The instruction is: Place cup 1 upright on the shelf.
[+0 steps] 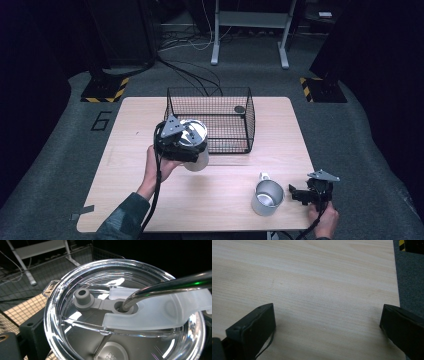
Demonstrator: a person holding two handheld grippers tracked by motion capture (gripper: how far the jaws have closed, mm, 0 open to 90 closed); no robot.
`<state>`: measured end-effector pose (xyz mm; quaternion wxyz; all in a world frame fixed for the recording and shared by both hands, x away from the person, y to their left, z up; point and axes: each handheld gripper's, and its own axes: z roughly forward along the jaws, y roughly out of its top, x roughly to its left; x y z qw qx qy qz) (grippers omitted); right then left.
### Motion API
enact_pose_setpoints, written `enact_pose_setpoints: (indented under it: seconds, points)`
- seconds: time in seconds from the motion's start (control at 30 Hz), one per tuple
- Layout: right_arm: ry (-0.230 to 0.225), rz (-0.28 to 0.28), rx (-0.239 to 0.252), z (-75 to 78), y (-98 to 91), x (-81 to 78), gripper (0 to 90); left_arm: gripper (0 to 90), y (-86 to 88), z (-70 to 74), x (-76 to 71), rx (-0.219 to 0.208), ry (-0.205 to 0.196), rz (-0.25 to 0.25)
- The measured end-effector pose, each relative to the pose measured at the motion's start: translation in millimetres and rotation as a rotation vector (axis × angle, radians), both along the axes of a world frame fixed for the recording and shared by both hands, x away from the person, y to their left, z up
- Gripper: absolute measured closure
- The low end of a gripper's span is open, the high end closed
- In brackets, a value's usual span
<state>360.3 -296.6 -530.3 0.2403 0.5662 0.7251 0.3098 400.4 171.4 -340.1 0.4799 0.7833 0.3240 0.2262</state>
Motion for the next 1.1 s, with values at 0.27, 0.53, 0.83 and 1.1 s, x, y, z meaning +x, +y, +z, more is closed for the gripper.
enact_pose_setpoints:
  seconds: [0.27,0.53,0.83,1.1]
  points:
    - [-0.002,0.004,-0.003,0.0,-0.3,0.1,0.0,3.7,8.5,10.3,5.2,0.008,-0.005,0.015]
    - [-0.002,0.004,-0.003,-0.1,-0.3,0.1,0.0,3.7,14.4,18.1,8.9,-0.001,-0.016,0.036]
    - [-0.001,0.005,-0.003,0.0,-0.3,0.0,0.0,3.8,21.3,26.4,15.2,-0.013,-0.011,0.053]
    - [-0.001,0.005,-0.003,0.1,-0.3,0.0,0.0,3.8,25.1,34.6,21.8,-0.006,-0.025,0.070]
